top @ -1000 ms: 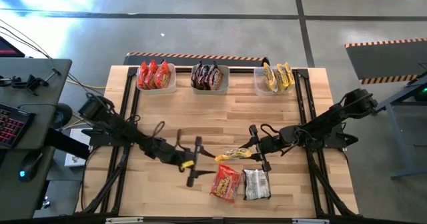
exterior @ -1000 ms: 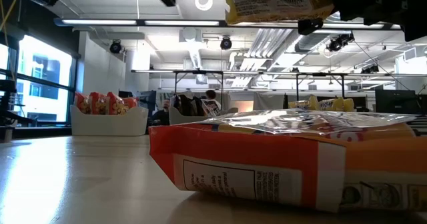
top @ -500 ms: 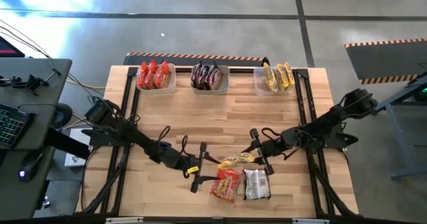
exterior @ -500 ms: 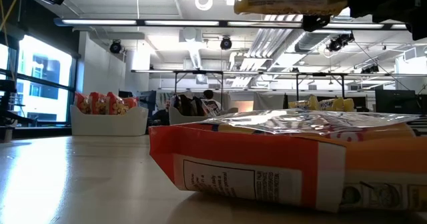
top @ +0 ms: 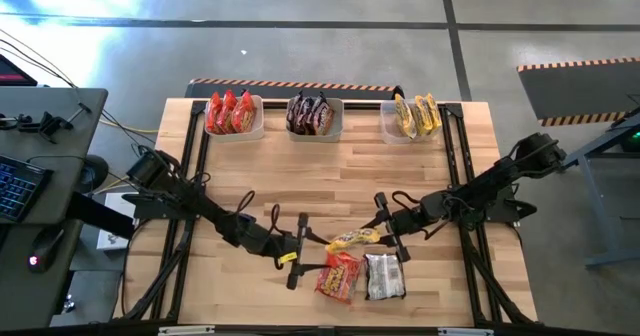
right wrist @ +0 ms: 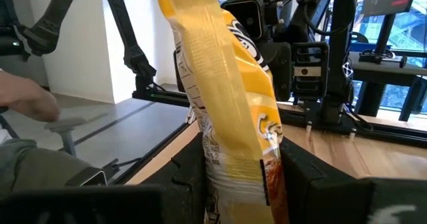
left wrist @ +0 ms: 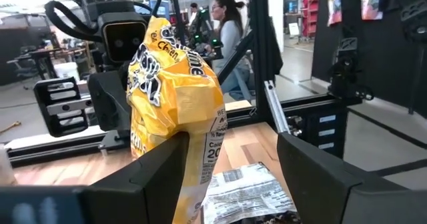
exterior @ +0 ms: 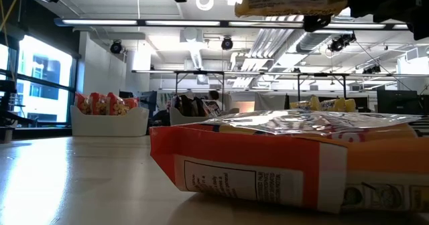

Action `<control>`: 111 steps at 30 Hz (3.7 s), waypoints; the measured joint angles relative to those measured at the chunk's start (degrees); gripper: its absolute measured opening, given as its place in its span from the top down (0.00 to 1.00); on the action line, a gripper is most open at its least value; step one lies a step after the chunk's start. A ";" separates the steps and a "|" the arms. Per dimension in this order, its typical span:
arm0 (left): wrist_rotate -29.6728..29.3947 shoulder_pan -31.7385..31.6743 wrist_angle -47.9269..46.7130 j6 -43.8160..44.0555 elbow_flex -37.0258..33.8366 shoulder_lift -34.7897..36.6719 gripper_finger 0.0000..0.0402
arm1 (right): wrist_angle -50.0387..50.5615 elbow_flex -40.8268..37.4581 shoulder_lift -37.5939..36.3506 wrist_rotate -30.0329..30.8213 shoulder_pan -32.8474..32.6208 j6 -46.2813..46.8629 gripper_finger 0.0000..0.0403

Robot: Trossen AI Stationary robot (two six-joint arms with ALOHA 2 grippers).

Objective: Sort Maruchan noodles
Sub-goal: Put the yellow noodle pack into the transparent bin

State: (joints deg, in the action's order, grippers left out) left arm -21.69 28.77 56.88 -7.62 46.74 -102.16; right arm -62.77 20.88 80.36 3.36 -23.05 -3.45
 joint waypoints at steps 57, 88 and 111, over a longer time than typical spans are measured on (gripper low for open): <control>-3.25 0.60 -1.64 -0.73 -0.09 -0.07 0.21 | -0.01 0.14 -0.07 2.22 -1.05 0.00 0.74; -0.12 -5.22 3.67 3.46 0.00 -3.53 0.21 | -0.74 0.16 0.00 2.22 -1.08 -0.65 0.74; 3.87 -5.52 8.55 -3.17 0.26 -5.93 0.67 | -0.98 0.03 0.00 3.91 -1.21 -1.09 0.72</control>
State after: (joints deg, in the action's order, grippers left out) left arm -17.83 23.24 65.43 -10.79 47.00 -108.09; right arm -63.74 20.91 80.36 7.27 -24.26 -4.54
